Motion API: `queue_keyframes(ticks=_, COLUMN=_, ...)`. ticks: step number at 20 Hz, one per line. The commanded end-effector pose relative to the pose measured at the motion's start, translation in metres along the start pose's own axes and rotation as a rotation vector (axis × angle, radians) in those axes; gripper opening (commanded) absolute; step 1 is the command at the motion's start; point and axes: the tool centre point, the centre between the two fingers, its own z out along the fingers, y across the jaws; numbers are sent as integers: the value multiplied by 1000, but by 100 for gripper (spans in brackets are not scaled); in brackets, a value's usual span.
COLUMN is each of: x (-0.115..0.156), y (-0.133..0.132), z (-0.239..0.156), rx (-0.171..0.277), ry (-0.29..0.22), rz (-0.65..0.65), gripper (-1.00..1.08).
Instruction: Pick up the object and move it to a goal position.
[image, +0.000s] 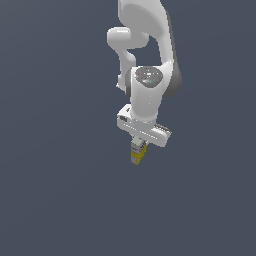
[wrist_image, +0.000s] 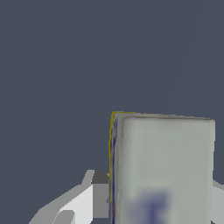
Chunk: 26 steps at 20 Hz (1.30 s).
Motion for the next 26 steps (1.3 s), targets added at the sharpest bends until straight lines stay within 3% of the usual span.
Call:
queue_keyframes(ticks=1, x=0, y=0, z=0, rx=0, ry=0, rz=0, gripper=-100)
queue_keyframes(ticks=11, x=4, y=-13, z=0, rx=0, ry=0, rz=0, gripper=-100)
queue_keyframes(ticks=26, x=25, y=-85, z=-1, rx=0, ry=0, rz=1, gripper=-100)
